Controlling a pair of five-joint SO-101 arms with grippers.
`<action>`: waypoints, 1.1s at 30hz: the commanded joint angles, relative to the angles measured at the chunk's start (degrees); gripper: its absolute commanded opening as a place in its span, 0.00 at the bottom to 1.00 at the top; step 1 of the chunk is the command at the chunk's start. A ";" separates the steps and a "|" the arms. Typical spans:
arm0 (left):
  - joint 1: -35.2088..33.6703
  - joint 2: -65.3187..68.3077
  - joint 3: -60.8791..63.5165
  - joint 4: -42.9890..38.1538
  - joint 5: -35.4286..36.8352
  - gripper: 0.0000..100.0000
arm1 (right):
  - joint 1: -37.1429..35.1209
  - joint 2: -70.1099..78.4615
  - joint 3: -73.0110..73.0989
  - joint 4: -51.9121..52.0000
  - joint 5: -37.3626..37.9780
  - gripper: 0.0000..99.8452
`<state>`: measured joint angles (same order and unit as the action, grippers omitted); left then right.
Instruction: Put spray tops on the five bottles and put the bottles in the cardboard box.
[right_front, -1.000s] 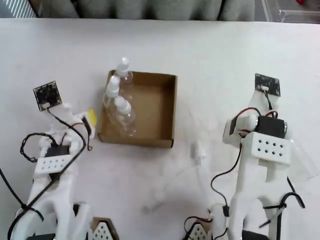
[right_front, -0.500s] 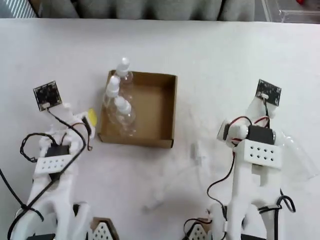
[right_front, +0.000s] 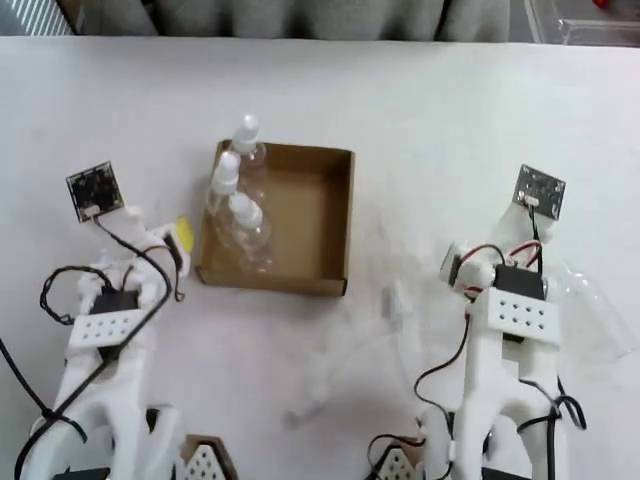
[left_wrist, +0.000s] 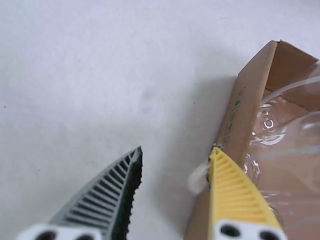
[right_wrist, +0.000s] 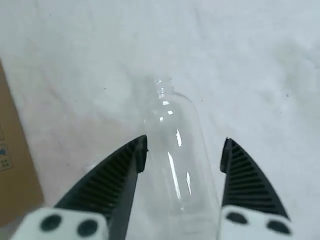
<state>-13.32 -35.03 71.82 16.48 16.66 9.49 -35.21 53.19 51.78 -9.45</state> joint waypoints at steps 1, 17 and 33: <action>-0.04 -0.31 -1.93 -0.26 -0.09 0.21 | -2.42 -1.01 -0.88 0.48 -0.44 0.21; 0.04 -0.31 -1.85 -0.26 -0.09 0.21 | -2.59 5.05 -7.30 3.21 -0.26 0.21; 0.04 -0.22 -1.93 -0.26 -0.09 0.21 | -3.47 8.22 -9.23 4.00 0.53 0.21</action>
<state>-13.32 -35.03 71.82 16.48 16.66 6.95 -26.86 46.33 55.65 -9.45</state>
